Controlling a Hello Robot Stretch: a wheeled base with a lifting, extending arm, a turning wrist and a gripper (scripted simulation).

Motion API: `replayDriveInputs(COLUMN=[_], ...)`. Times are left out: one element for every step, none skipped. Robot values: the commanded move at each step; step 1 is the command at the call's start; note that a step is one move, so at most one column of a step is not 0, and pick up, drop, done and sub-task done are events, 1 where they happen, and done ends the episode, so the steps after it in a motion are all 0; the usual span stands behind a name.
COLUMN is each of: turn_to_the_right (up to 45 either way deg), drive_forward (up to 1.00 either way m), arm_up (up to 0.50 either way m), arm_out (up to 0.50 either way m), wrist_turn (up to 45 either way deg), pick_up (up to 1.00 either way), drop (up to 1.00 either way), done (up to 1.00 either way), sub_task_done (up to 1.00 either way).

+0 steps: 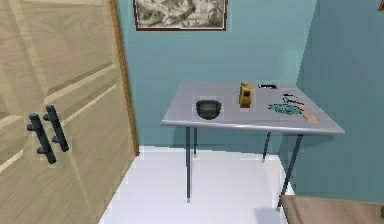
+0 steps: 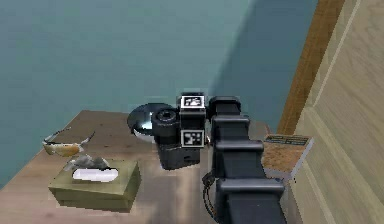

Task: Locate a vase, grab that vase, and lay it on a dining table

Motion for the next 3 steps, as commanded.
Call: replayDriveInputs(turn_to_the_right=[0.0, 0.0, 0.0], drive_forward=[0.0, 0.0, 0.0], arm_up=[0.02, 0.0, 0.0], arm_out=[0.0, 0.0, 0.0], wrist_turn=[0.0, -45.0, -45.0], pick_up=[0.0, 0.0, 0.0], drop=[0.0, 0.0, 0.0], done=[0.0, 0.0, 0.0], sub_task_done=[0.0, 0.0, 0.0])
